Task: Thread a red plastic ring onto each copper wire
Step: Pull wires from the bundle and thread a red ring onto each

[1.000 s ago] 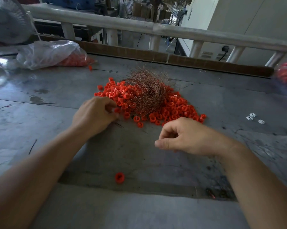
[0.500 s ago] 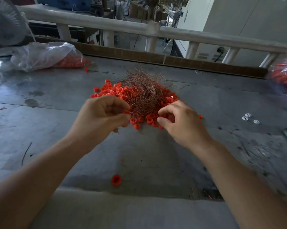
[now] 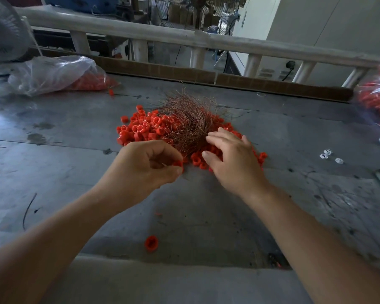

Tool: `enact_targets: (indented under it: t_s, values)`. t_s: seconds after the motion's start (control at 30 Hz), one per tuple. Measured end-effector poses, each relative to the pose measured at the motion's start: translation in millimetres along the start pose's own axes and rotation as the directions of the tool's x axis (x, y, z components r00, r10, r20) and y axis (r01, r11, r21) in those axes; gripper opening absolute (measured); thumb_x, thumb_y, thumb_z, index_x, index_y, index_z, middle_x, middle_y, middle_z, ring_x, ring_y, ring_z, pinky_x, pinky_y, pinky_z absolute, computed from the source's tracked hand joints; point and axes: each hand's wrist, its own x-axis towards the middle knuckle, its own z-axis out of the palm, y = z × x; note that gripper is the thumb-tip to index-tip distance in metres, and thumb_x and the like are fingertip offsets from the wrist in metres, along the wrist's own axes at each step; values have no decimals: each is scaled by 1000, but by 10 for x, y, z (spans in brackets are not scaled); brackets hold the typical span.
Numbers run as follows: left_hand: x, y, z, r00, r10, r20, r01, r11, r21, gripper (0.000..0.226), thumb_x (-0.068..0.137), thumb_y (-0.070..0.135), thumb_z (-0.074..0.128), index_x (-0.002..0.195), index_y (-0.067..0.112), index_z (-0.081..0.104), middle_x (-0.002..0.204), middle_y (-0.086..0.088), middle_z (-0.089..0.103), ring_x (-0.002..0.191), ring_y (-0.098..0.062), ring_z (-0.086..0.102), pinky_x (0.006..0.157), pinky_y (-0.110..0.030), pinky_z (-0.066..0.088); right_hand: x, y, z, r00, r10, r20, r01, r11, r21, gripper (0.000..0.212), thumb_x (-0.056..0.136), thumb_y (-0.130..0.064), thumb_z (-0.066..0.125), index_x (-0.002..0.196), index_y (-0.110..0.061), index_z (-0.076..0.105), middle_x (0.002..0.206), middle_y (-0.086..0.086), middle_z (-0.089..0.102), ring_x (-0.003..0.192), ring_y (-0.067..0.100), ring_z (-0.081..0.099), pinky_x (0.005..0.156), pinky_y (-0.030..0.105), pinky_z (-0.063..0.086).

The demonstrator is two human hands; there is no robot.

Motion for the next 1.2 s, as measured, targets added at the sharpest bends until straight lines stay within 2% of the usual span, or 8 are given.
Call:
enact_targets:
  t_s: [0.2,0.37,0.47,0.6,0.67,0.73,0.87,1.2]
  values:
    - [-1,-4,-13,998,54,-10,-54,999,4,28,70,7,73,73,34,66,72,11,69,62,-10,65,53,-12,48,-127,-181,-185,931,-193,-310,232,968,95,16,83,-12,59,83,-4,73,86,5,72,86,9,60,98,41,35]
    - [-44,71,-62,912,408,-38,-386,885,259,20,71,28,74,85,36,62,116,13,53,84,-1,58,62,-12,48,-200,-279,-274,918,-258,-302,311,940,141,15,81,-10,60,76,-3,73,77,5,72,77,17,66,88,42,48]
    - [-60,61,-65,887,461,32,-451,848,278,12,74,30,66,86,30,63,122,11,51,91,0,57,63,-12,49,-214,-303,-291,925,-264,-271,323,926,198,16,81,-10,60,75,-3,72,75,5,71,75,12,64,89,26,43]
    - [-44,9,-19,917,392,74,-394,865,310,17,72,7,76,85,17,72,96,12,65,84,-5,63,66,-23,54,-227,-297,-305,952,-203,-231,279,886,370,19,82,-16,58,78,-5,73,75,2,70,75,9,64,84,17,45]
    - [-42,18,-8,940,336,62,-341,912,229,16,69,14,78,83,21,72,85,10,68,78,-4,64,67,-19,54,-228,-293,-307,964,-154,-218,236,871,430,20,83,-18,57,80,-6,73,77,-1,69,76,7,64,77,18,48]
    - [-44,57,-20,978,207,29,-206,978,-27,17,62,27,80,78,30,74,77,5,71,70,-4,66,65,-14,52,-222,-285,-308,970,-84,-228,187,855,483,19,83,-20,56,82,-9,72,79,-5,68,78,5,63,73,18,49]
    - [-22,84,-73,998,67,16,-54,899,-435,24,51,23,71,75,23,76,69,3,71,62,-5,66,60,-12,50,-201,-286,-297,988,51,-144,59,744,666,14,87,-15,60,85,-26,67,84,-12,68,85,4,64,79,22,51]
    - [-58,97,8,976,115,187,-69,969,-237,19,61,17,79,78,15,71,75,1,70,70,-6,65,65,-14,50,-242,-398,-222,990,1,138,-117,535,837,13,78,-2,65,76,-13,70,76,-4,70,75,6,65,71,15,51]
